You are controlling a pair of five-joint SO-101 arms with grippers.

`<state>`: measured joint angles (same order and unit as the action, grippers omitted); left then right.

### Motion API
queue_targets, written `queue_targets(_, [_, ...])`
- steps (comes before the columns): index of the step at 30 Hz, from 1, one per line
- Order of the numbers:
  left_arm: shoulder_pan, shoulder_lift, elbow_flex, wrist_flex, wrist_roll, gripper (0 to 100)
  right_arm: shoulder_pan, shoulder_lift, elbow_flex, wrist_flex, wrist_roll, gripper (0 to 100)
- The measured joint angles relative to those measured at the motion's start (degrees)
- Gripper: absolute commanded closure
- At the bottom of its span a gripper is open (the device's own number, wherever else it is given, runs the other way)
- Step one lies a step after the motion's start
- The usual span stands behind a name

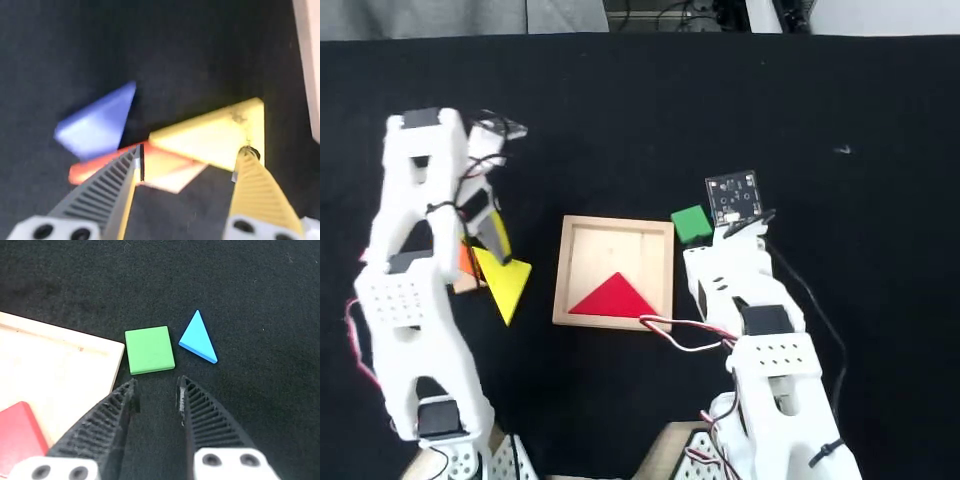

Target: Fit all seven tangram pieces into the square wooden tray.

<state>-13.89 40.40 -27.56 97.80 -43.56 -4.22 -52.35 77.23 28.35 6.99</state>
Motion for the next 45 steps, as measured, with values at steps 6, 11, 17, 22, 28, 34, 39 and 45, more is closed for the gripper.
queue_targets(6, [-3.34,-16.26,13.45,0.0,-1.41,71,0.0,0.0,0.0,0.0,0.0,86.1])
queue_targets(11, [-3.34,-36.4,29.63,-4.13,-1.49,71,0.0,0.0,0.0,0.0,0.0,86.1])
queue_targets(17, [-3.34,-58.37,51.6,-13.63,8.09,71,0.0,0.0,0.0,0.0,0.0,86.1])
queue_targets(22, [1.76,-69.45,63.91,-18.11,30.24,71,-2.46,0.0,0.79,0.0,0.0,86.1])
queue_targets(28, [13.36,-72.79,70.68,-26.37,51.69,70,-2.9,0.0,1.23,0.0,0.0,86.1])
queue_targets(34, [16.88,-66.9,72.26,-33.05,56.62,56,-2.9,0.0,1.23,-0.18,0.0,86.1])
queue_targets(39, [14.95,-57.67,71.3,-33.49,63.91,60,-2.9,0.0,1.23,-0.18,0.0,86.1])
queue_targets(45, [14.68,-49.23,68.48,-34.02,65.05,63,-2.9,0.0,1.23,-0.18,0.0,86.1])
